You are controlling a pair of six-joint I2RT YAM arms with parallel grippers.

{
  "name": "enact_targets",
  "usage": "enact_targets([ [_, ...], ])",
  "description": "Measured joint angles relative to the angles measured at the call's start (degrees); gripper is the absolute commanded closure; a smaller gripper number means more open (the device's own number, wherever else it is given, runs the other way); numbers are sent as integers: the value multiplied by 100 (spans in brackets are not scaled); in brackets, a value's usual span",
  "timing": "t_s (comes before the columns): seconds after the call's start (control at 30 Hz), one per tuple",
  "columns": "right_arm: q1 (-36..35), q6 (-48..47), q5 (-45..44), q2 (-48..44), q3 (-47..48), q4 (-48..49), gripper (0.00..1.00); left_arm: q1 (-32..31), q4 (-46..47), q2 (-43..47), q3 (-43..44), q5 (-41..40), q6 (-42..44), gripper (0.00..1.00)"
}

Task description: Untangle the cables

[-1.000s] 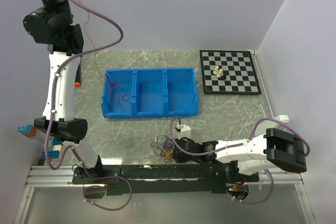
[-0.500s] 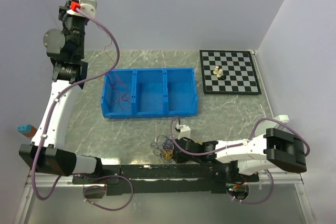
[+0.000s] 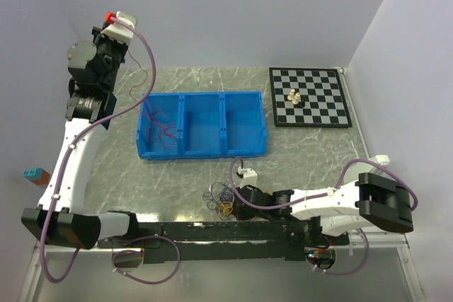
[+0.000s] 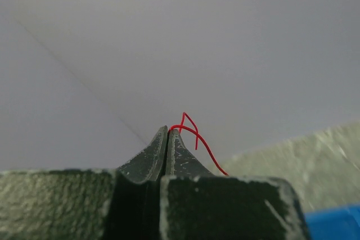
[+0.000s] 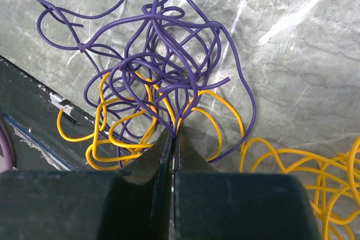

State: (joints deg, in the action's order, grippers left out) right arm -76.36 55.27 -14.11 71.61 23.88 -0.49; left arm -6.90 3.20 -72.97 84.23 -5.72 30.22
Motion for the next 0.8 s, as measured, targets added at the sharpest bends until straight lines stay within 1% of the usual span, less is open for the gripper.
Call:
enact_targets([
  [0.2,0,-4,4,13,11,-11,100,0,-1808,243,-61,372,-756,99],
  [0.37,0,-2,7,15,13,-13,100,-4,-2715,337,-389,680,-1305,99],
  [0.5,0,0,7,15,13,-13,100,-52,-3165,356,-636,863,-1580,99],
  [0.73,0,4,9,15,13,-15,100,-212,-3351,879,-1676,927,-1746,99],
  [0.8,0,4,9,20,17,-17,100,-225,-3346,907,-1823,876,-1751,99],
])
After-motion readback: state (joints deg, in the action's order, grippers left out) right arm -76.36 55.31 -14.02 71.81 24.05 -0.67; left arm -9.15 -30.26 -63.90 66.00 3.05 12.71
